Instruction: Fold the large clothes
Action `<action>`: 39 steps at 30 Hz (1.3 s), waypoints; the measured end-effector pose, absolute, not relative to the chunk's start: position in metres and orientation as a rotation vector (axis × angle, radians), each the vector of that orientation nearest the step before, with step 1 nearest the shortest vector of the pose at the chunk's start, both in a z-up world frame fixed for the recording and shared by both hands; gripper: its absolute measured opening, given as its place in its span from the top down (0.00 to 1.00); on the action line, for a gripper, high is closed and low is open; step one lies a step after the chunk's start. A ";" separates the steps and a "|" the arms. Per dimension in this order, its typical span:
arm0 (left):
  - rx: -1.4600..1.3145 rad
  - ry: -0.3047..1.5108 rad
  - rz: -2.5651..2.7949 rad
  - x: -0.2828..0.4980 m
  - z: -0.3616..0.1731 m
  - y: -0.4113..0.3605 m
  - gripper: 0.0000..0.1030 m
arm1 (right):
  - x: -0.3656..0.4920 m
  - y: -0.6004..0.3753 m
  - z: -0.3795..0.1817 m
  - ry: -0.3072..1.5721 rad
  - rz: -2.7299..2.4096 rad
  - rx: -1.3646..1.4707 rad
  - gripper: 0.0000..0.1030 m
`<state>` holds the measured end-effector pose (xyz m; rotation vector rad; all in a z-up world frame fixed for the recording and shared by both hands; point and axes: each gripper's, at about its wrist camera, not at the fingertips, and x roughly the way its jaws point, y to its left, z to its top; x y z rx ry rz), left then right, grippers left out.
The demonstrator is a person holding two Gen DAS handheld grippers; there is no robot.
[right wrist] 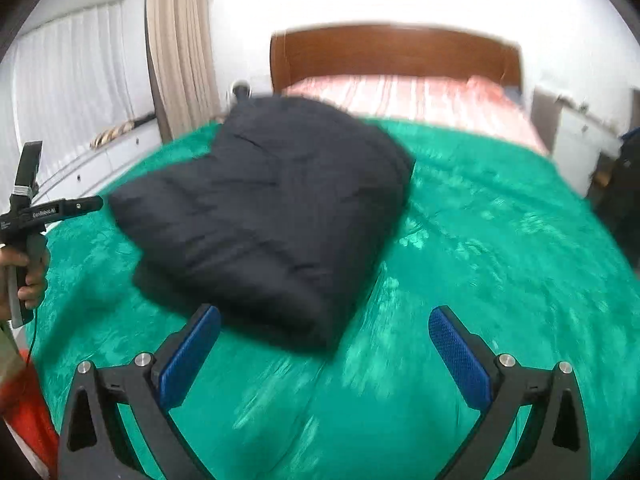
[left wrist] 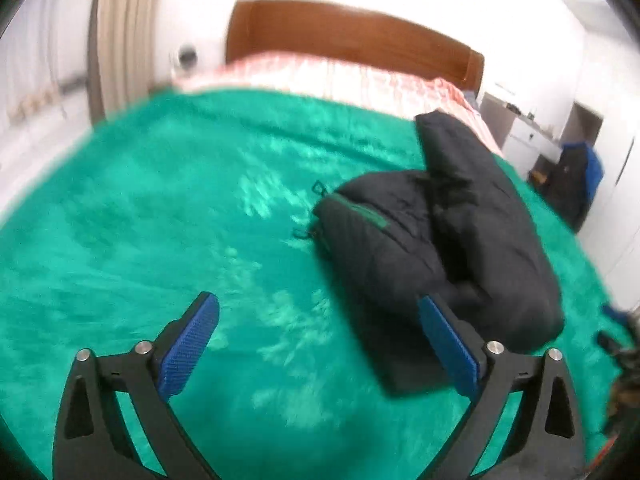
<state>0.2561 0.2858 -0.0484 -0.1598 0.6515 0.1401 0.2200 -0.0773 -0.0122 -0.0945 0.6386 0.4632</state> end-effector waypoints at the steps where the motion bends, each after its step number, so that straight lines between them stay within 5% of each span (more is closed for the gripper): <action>1: -0.128 0.632 0.163 0.257 -0.045 0.276 0.00 | 0.214 -0.082 -0.007 0.601 0.447 -0.074 0.00; 12: 0.014 0.491 0.320 0.142 -0.023 0.181 0.00 | 0.134 -0.126 0.005 0.513 0.390 -0.010 0.00; 39: 0.071 0.491 0.246 0.081 0.021 0.134 0.00 | 0.077 -0.109 0.039 0.548 0.339 -0.133 0.00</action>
